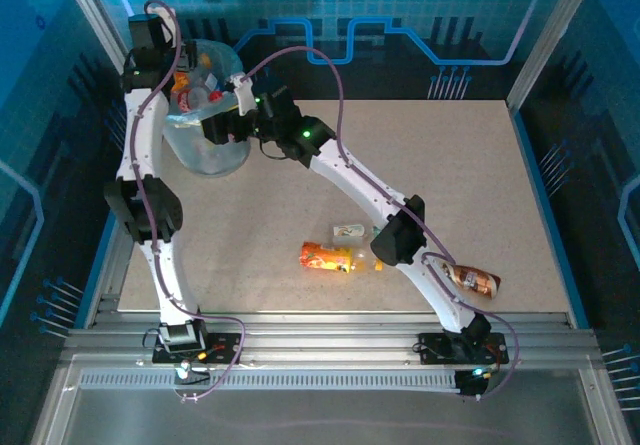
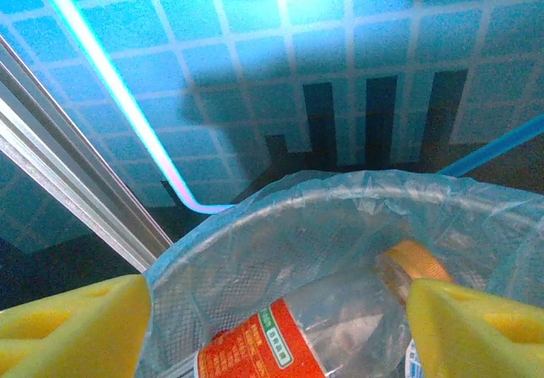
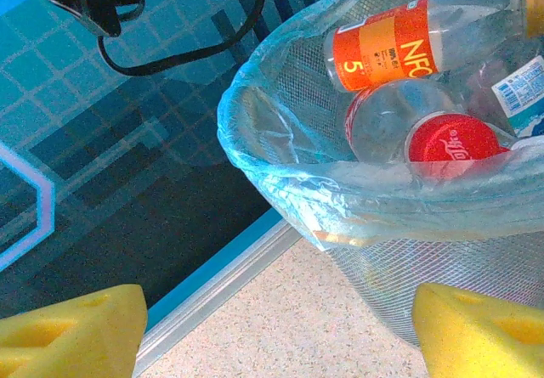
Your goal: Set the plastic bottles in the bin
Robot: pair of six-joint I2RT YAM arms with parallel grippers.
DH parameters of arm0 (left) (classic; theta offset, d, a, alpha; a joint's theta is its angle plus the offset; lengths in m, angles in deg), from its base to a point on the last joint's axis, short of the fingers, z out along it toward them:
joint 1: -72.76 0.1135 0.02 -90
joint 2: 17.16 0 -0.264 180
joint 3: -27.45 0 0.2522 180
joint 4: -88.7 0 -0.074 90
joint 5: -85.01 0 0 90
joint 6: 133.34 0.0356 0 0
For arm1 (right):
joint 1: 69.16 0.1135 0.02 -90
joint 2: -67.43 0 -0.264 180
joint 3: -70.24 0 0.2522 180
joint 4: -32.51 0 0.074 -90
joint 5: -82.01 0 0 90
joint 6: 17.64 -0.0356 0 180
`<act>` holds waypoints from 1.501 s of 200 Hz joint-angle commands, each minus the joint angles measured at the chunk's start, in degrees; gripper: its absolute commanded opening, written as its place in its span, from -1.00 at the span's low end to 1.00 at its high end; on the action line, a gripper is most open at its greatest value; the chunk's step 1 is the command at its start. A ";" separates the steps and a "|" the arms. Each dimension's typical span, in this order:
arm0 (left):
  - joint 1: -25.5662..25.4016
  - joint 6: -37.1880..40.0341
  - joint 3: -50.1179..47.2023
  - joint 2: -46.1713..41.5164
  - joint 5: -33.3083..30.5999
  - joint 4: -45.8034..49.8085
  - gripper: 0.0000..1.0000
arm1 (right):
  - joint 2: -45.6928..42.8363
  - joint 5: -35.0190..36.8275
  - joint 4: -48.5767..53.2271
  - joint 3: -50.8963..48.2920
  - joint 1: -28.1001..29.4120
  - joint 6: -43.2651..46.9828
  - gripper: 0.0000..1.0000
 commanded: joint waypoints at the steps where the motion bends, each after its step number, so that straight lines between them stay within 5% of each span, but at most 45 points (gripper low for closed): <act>1: 0.26 -0.45 2.07 -0.26 1.19 0.82 0.58 | -1.18 0.12 -0.81 0.75 0.73 0.84 0.65; 76: 0.82 -3.29 8.59 4.60 3.64 10.99 0.38 | -4.87 0.64 3.81 -0.22 0.57 1.80 0.65; 143: -2.75 -5.44 -10.18 -21.46 8.91 4.89 0.46 | -17.54 1.42 22.98 -2.97 0.33 12.32 0.71; 192: -16.44 7.08 -32.48 -41.25 15.28 7.17 0.51 | -40.39 5.04 25.27 -36.19 -0.33 17.95 0.72; 237: -38.53 26.49 -50.70 -51.52 16.18 16.15 0.54 | -62.04 5.36 21.41 -69.26 -7.60 17.43 0.69; 268: -54.67 32.45 -63.02 -53.25 13.95 17.62 0.60 | -72.37 6.00 25.80 -82.04 -15.52 14.86 0.70; 300: -64.79 27.49 -66.24 -45.19 13.86 13.02 0.60 | -80.09 6.53 28.43 -87.97 -21.62 13.29 0.72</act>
